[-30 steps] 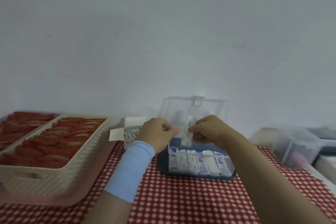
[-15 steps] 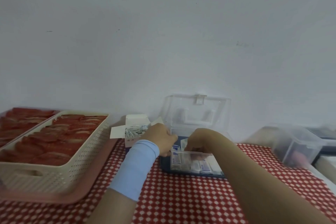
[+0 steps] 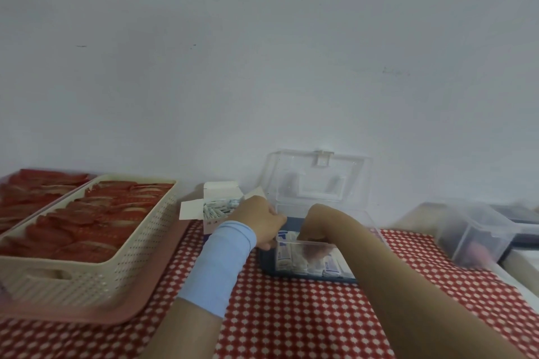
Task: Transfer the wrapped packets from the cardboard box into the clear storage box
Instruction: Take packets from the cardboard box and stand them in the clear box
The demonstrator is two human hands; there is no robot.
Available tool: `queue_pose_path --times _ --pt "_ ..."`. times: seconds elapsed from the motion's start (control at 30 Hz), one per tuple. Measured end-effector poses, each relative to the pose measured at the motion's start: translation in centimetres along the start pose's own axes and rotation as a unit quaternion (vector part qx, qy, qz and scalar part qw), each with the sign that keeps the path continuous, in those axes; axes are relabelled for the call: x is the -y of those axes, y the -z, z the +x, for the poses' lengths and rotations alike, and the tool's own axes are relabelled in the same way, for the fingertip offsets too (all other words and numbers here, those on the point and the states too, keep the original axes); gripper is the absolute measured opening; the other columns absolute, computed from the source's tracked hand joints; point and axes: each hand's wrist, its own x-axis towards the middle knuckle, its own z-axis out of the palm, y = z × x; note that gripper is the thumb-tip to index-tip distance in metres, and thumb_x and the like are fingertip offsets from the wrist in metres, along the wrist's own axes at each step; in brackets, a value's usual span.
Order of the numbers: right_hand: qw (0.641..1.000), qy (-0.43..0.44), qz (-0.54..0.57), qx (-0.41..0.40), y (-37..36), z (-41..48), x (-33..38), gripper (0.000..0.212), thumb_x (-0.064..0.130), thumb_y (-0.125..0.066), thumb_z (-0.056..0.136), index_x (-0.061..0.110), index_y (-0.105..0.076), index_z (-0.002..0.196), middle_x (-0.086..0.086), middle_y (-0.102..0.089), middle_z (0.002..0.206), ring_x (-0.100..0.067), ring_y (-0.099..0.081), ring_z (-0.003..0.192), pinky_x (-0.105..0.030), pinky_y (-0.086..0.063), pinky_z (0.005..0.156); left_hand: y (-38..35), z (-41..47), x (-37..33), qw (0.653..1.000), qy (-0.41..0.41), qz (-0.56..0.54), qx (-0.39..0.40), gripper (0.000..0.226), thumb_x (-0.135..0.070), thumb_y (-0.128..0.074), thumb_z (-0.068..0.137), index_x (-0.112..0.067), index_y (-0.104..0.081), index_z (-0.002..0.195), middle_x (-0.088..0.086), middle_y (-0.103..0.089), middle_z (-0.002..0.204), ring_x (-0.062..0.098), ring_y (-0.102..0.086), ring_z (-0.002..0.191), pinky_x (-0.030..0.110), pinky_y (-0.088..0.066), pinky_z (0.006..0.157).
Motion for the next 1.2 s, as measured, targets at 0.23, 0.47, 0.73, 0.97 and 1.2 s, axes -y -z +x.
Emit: queue_pose_path --times 0.23,0.47,0.73,0.97,1.2 --pt "0.975 -0.015 0.199 -0.101 2.0 -0.4 -0.8 0.015 0.002 -0.061 0.089 0.007 -0.055 0.077 -0.010 -0.063 0.074 -0.019 -0.063 0.056 -0.023 -0.052 0.045 2.5 -0.2 0.5 0.995 0.012 -0.096 -0.026 0.026 -0.024 -0.054 0.097 -0.005 -0.071 0.094 0.008 -0.075 0.086 0.022 -0.075 0.069 0.039 -0.062 0.079" --pt "0.940 0.128 0.201 -0.246 4.0 -2.0 3.0 0.024 0.006 -0.053 0.092 -0.008 -0.073 0.097 -0.019 -0.076 0.090 -0.032 -0.075 0.078 -0.044 -0.063 0.073 6.8 0.1 5.3 0.987 -0.005 0.048 -0.150 0.016 -0.025 -0.055 0.094 -0.033 -0.069 0.098 -0.009 -0.070 0.107 0.010 -0.065 0.093 0.029 -0.051 0.084" --pt "0.925 0.268 0.032 -0.266 1.9 -2.0 8.8 0.021 0.022 -0.063 0.096 0.030 -0.075 0.110 0.010 -0.073 0.112 -0.012 -0.066 0.100 -0.031 -0.055 0.088 7.0 0.4 6.8 0.970 0.006 0.217 -0.105 0.079 -0.054 -0.075 0.074 -0.035 -0.043 0.143 -0.001 -0.043 0.145 0.023 -0.040 0.135 0.040 -0.036 0.113" --pt "0.931 0.241 -0.078 -0.263 0.5 0.4 9.9 0.018 0.028 -0.066 0.093 0.034 -0.075 0.107 0.007 -0.070 0.107 -0.016 -0.064 0.097 -0.033 -0.056 0.082 7.0 0.6 7.6 0.986 -0.017 0.141 -0.087 0.083 -0.040 -0.081 0.073 -0.031 -0.041 0.145 -0.004 -0.049 0.141 0.017 -0.051 0.125 0.037 -0.041 0.108" --pt "0.931 0.239 -0.084 -0.262 0.3 0.8 9.6 0.014 0.034 -0.067 0.092 0.035 -0.077 0.100 0.008 -0.070 0.101 -0.015 -0.063 0.091 -0.031 -0.054 0.079 7.0 0.9 7.9 0.992 -0.034 0.086 -0.084 0.073 -0.043 -0.077 0.077 -0.033 -0.045 0.142 -0.006 -0.052 0.140 0.017 -0.054 0.123 0.039 -0.045 0.106"
